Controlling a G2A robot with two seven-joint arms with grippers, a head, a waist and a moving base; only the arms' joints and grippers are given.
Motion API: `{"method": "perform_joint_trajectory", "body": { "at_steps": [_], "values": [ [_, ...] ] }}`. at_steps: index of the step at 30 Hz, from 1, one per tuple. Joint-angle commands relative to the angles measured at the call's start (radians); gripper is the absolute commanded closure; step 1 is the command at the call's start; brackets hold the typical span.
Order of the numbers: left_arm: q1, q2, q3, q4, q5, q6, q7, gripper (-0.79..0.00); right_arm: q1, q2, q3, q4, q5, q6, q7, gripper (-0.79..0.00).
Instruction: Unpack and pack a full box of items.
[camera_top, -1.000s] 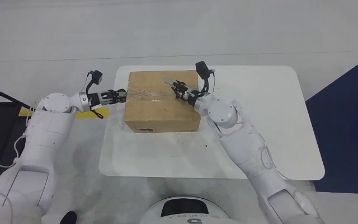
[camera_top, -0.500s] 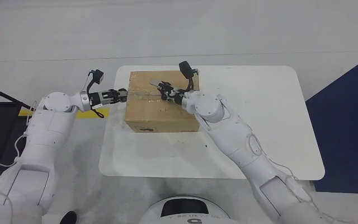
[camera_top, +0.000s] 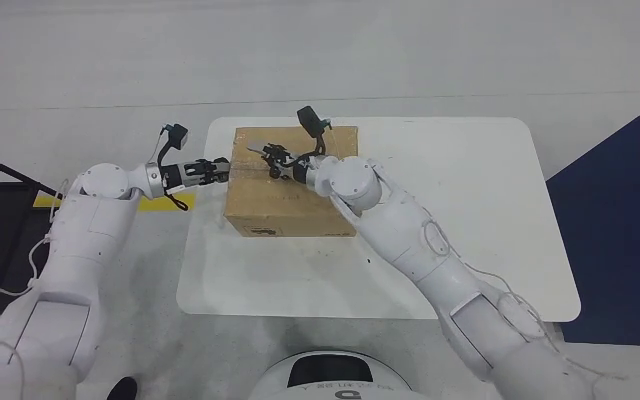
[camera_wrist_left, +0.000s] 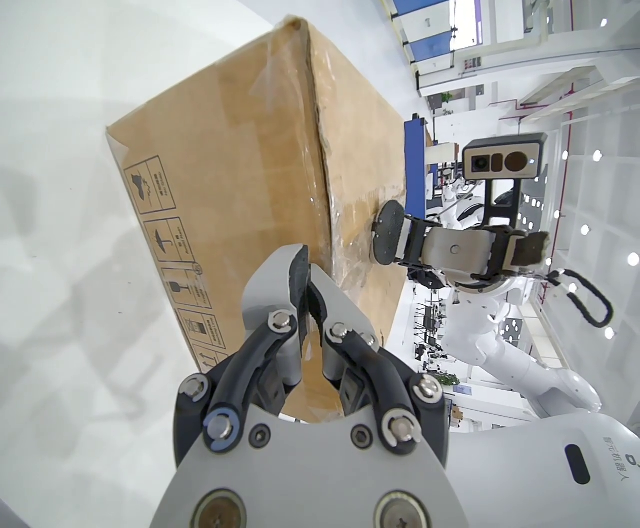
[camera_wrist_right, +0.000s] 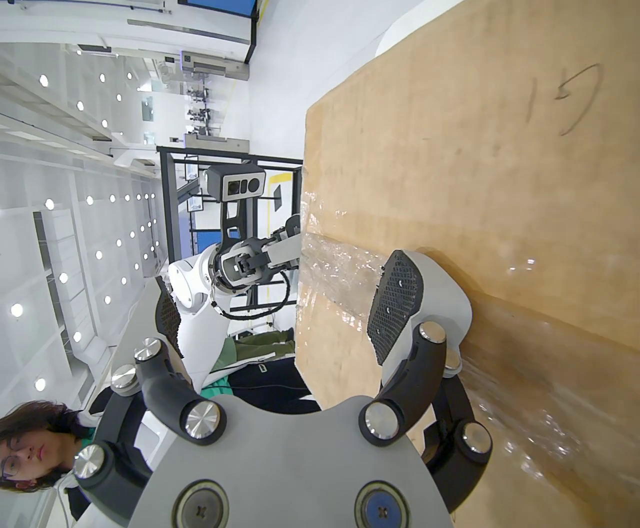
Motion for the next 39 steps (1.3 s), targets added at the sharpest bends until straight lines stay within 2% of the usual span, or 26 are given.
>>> {"method": "perform_joint_trajectory", "body": {
  "at_steps": [1, 18, 32, 34, 37, 38, 39],
  "values": [
    [-0.001, -0.002, 0.002, 0.003, -0.002, 0.000, -0.001, 0.000, 0.017, -0.010, -0.013, 0.028, 0.014, -0.008, -0.001, -0.785],
    [-0.009, -0.011, 0.014, 0.014, -0.007, -0.010, -0.003, 0.000, 0.139, -0.113, -0.118, 0.232, 0.125, -0.093, 0.012, -0.785],
    [-0.004, -0.015, 0.014, 0.022, -0.015, -0.024, -0.004, 0.000, 0.220, -0.196, -0.139, 0.424, 0.235, -0.192, 0.036, -0.785],
    [-0.003, -0.015, 0.013, 0.024, -0.016, -0.026, -0.004, -0.317, 0.228, -0.195, -0.120, 0.433, 0.245, -0.224, 0.033, -0.785],
    [-0.002, -0.014, 0.011, 0.024, -0.016, -0.027, -0.005, -0.382, 0.231, -0.185, -0.084, 0.423, 0.251, -0.273, 0.036, -0.785],
    [-0.002, -0.014, 0.009, 0.025, -0.018, -0.027, -0.005, -0.708, 0.229, -0.176, -0.062, 0.408, 0.248, -0.298, 0.032, -0.785],
    [-0.002, -0.013, 0.008, 0.025, -0.020, -0.027, -0.006, -0.785, 0.222, -0.168, -0.046, 0.392, 0.242, -0.313, 0.030, -0.785]
  ]
}}
